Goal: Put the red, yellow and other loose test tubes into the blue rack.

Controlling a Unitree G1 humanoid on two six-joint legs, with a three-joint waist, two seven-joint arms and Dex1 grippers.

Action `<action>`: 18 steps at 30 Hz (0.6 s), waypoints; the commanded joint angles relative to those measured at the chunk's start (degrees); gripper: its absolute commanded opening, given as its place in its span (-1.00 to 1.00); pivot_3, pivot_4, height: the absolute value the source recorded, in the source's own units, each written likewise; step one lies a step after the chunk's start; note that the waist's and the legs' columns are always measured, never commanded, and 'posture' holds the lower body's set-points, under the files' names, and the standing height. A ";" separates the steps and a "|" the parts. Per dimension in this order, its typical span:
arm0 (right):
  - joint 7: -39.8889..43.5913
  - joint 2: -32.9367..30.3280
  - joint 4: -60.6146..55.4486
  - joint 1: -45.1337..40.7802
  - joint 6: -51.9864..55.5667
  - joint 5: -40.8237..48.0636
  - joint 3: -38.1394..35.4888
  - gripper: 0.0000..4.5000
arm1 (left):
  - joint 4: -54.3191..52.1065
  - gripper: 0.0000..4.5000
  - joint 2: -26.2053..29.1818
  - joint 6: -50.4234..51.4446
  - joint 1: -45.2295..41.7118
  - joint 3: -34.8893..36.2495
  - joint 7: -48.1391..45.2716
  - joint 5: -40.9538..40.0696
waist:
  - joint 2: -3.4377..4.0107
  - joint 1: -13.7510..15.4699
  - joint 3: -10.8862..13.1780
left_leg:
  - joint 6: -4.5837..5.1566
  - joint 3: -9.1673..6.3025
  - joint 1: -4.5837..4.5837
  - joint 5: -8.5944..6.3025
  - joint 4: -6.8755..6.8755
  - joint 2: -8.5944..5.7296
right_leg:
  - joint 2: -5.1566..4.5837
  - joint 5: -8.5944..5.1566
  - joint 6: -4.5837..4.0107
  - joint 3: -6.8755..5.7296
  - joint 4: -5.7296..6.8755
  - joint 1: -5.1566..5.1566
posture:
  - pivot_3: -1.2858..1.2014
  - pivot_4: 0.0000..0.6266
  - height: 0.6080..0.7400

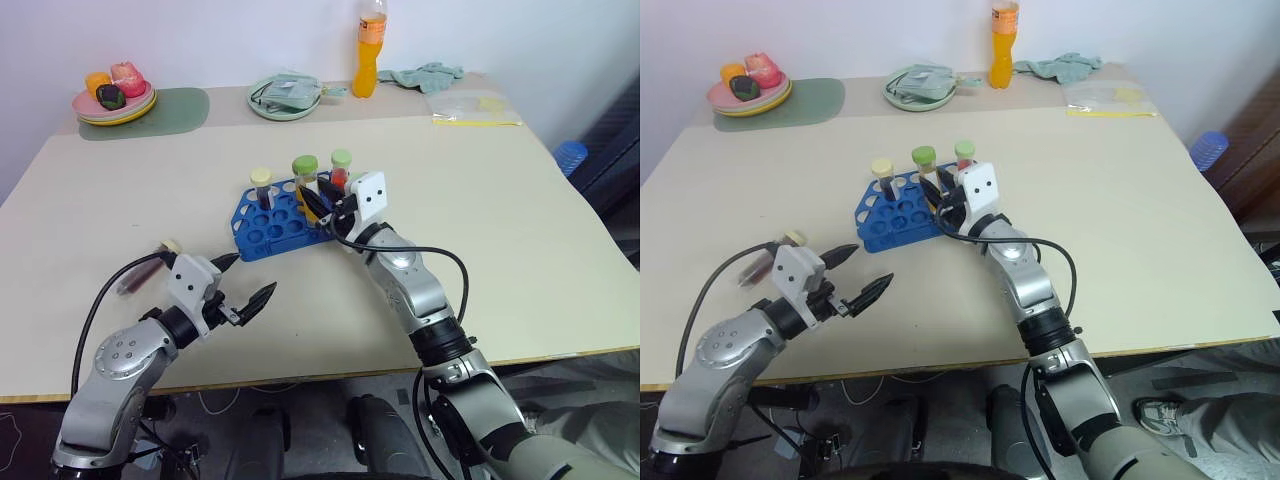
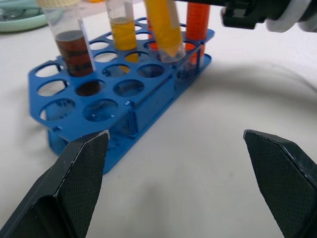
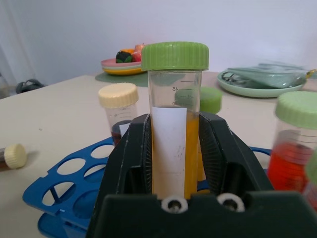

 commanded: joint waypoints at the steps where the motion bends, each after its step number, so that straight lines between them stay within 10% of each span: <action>1: -0.22 1.68 2.12 -0.76 -3.61 -1.41 -1.42 -0.44 | -1.22 1.00 -0.13 -1.48 -0.08 0.25 -0.27 -0.10 | 0.00 0.00 0.00 | 0.00 0.00 0.00 0.00 0.00 0.00 | 0.00 0.00 0.00 0.00 0.00 0.00 | 0.03 -0.52 1.00; 13: 0.18 3.33 10.59 0.37 -17.28 -6.12 -2.51 -0.44 | -0.18 1.00 -0.10 -2.58 0.45 0.35 -0.88 0.11 | 0.00 0.01 -0.01 | -0.03 0.01 0.02 0.02 0.01 -0.01 | -0.01 0.01 0.00 0.00 0.03 0.01 | 0.03 -0.52 1.00; 18: 2.68 2.94 6.07 1.70 -19.40 -6.58 -1.97 0.70 | -0.46 1.00 0.08 2.46 -0.73 2.70 1.63 -1.80 | 0.00 -0.01 0.00 | -0.03 0.00 0.02 0.02 0.01 -0.01 | -0.01 0.01 0.00 0.00 0.03 0.01 | 0.03 -0.52 1.00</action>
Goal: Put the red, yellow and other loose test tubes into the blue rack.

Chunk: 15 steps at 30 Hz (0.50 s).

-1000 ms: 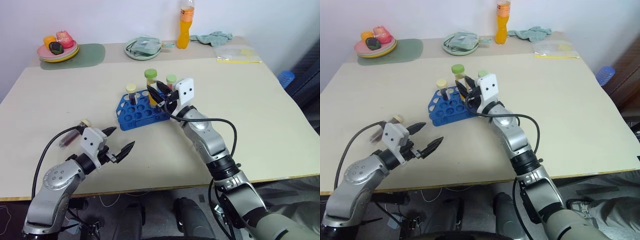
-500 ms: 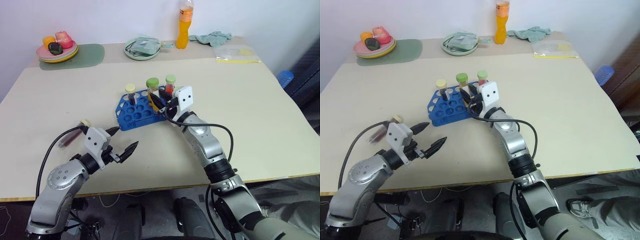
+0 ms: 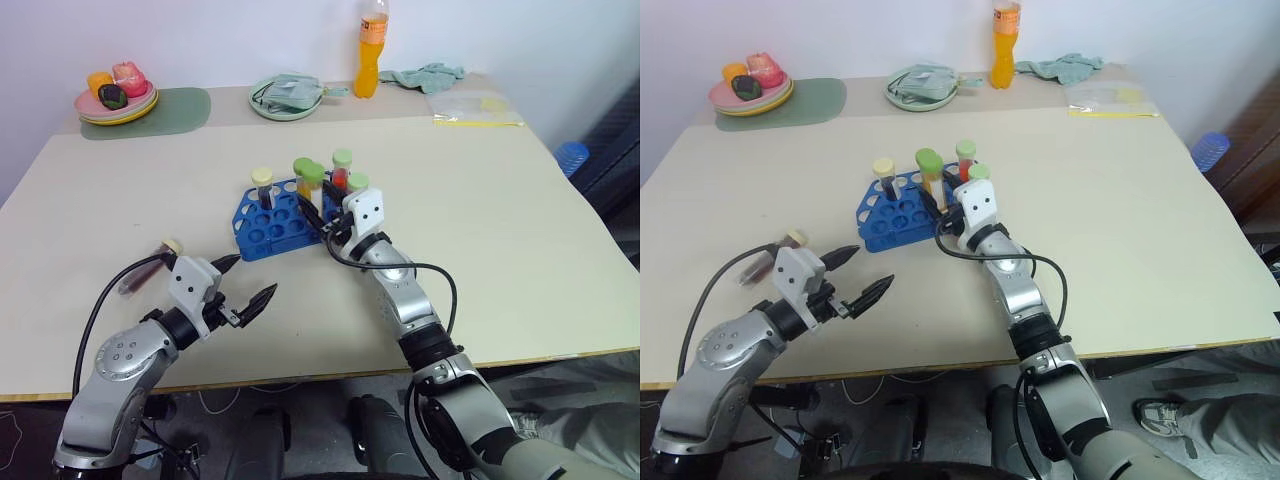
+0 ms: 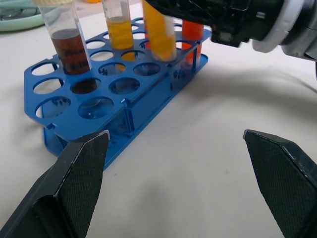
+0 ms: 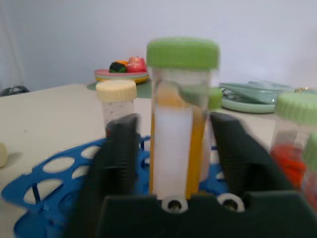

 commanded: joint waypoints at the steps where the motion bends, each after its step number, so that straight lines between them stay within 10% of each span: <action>1: 1.35 -0.32 -5.98 -0.19 -2.46 -0.98 0.60 0.95 | -1.19 1.00 0.46 5.09 -1.84 3.91 2.21 -3.53 | 0.01 -0.01 0.01 | 0.00 -0.01 0.00 0.00 0.00 0.00 | 0.00 0.00 0.00 0.00 0.01 0.00 | 0.03 -0.52 1.00; 5: 2.69 -1.74 -12.67 0.00 0.12 -1.08 0.89 0.98 | -1.49 1.00 2.42 14.25 -6.46 10.06 4.53 -10.13 | -0.01 -0.01 0.00 | -0.01 -0.06 0.02 0.00 0.01 0.01 | 0.03 0.00 0.00 -0.02 0.06 0.00 | 0.03 -0.52 1.00; 10: 7.51 -5.83 -22.29 -0.51 6.66 1.82 0.33 0.98 | 7.46 1.00 17.50 30.94 -18.84 13.94 4.45 -11.09 | -0.06 0.00 0.02 | -0.05 -0.17 0.01 0.03 0.04 -0.01 | 0.05 0.00 0.00 -0.09 0.10 0.02 | 0.03 -0.52 1.00; 15: 19.96 -14.05 -30.46 0.40 15.03 6.99 2.48 0.98 | 25.67 1.00 39.44 45.21 -35.54 -7.65 -12.66 -6.18 | -0.39 -0.13 0.27 | -0.12 -0.29 -0.05 0.07 -0.02 -0.03 | 0.16 -0.01 -0.01 -0.18 0.07 -0.03 | 0.03 -0.52 1.00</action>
